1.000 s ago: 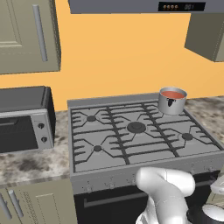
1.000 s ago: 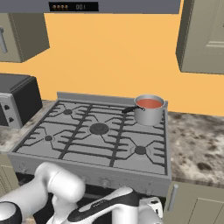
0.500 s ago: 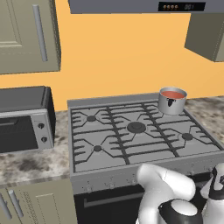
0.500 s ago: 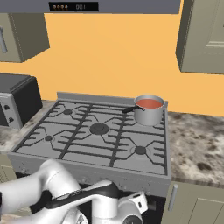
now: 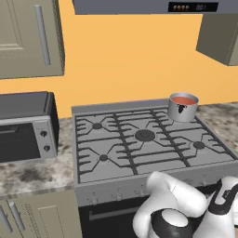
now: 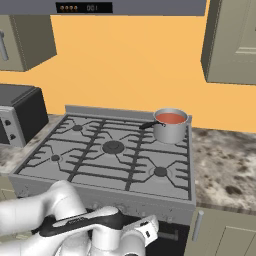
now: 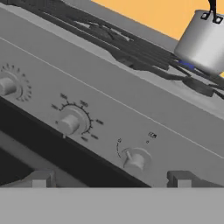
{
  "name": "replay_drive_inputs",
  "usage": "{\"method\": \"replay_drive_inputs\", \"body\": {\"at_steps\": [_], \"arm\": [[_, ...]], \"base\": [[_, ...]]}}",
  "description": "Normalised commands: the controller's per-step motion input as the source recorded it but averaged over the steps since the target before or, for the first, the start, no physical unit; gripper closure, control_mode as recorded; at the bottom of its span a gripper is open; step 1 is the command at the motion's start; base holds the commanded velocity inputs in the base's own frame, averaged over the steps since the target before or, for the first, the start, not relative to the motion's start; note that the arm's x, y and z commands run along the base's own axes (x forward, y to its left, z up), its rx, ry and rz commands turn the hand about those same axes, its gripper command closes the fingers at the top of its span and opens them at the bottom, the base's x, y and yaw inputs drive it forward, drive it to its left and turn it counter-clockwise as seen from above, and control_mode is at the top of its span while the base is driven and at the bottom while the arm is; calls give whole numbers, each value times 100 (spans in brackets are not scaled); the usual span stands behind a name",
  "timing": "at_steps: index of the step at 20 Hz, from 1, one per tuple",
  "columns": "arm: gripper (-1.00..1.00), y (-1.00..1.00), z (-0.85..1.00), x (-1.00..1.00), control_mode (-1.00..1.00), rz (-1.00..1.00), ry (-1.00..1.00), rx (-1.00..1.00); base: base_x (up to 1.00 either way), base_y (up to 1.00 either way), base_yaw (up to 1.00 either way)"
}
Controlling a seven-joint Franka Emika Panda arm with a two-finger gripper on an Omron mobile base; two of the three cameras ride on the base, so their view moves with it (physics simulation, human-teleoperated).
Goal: Wait until the marinara sauce is simmered to a deep red color and then turn off the stove.
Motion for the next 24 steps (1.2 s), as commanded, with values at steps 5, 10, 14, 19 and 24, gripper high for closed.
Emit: {"method": "replay_drive_inputs", "body": {"at_steps": [5,10,14,19,24], "arm": [[-100,-5,0,0,-100,16,-17,0],[-100,-1,0,0,-100,0,-2,0],[-100,-18,0,14,-100,1,0,0],[-100,-21,0,10,-100,2,-5,0],[-100,-24,0,0,-100,5,-11,0]], "base": [[0,0,0],[0,0,0],[0,0,0],[0,0,0],[0,0,0]]}}
